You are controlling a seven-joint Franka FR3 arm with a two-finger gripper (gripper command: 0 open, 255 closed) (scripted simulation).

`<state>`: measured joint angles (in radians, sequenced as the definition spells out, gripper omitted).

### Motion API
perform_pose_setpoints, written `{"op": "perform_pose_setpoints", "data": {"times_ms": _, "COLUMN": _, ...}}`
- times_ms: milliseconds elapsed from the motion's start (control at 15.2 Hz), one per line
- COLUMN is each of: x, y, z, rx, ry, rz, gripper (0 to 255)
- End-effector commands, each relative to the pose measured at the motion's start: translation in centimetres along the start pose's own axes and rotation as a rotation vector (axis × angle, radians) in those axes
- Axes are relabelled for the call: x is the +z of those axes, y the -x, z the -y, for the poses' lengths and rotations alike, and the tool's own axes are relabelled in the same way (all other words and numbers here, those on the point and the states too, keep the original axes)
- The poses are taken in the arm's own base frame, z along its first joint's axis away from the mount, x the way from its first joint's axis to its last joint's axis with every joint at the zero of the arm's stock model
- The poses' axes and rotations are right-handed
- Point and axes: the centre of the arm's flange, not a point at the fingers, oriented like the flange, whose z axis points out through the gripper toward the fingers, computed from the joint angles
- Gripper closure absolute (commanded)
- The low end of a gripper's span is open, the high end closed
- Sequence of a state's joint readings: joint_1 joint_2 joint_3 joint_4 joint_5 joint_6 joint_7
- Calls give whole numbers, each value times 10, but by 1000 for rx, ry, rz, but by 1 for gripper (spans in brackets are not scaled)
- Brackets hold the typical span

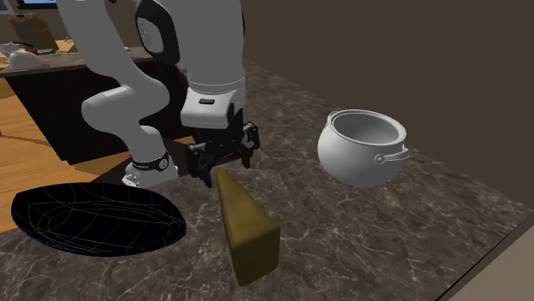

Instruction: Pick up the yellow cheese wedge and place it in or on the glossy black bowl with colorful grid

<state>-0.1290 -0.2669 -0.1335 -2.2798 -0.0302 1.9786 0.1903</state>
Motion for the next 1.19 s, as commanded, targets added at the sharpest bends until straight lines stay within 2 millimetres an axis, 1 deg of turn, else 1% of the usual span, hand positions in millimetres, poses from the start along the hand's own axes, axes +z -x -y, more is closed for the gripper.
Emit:
{"op": "perform_pose_setpoints", "data": {"times_ms": 0, "x": 14, "y": -19, "z": -6, "rx": 36, "ry": 7, "rz": -10, "gripper": 0}}
{"op": "perform_pose_setpoints", "data": {"times_ms": 66, "x": 16, "y": -23, "z": -7, "rx": 43, "ry": 8, "rz": -11, "gripper": 0}}
{"op": "perform_pose_setpoints", "data": {"times_ms": 462, "x": 48, "y": -23, "z": -7, "rx": 43, "ry": 8, "rz": -11, "gripper": 0}}
{"op": "perform_pose_setpoints", "data": {"times_ms": 528, "x": 56, "y": -23, "z": -8, "rx": 43, "ry": 8, "rz": -11, "gripper": 0}}
{"op": "perform_pose_setpoints", "data": {"times_ms": 1056, "x": 56, "y": -23, "z": -8, "rx": 43, "ry": 8, "rz": -11, "gripper": 0}}
{"op": "perform_pose_setpoints", "data": {"times_ms": 1122, "x": 56, "y": -23, "z": -8, "rx": 43, "ry": 8, "rz": -11, "gripper": 255}}
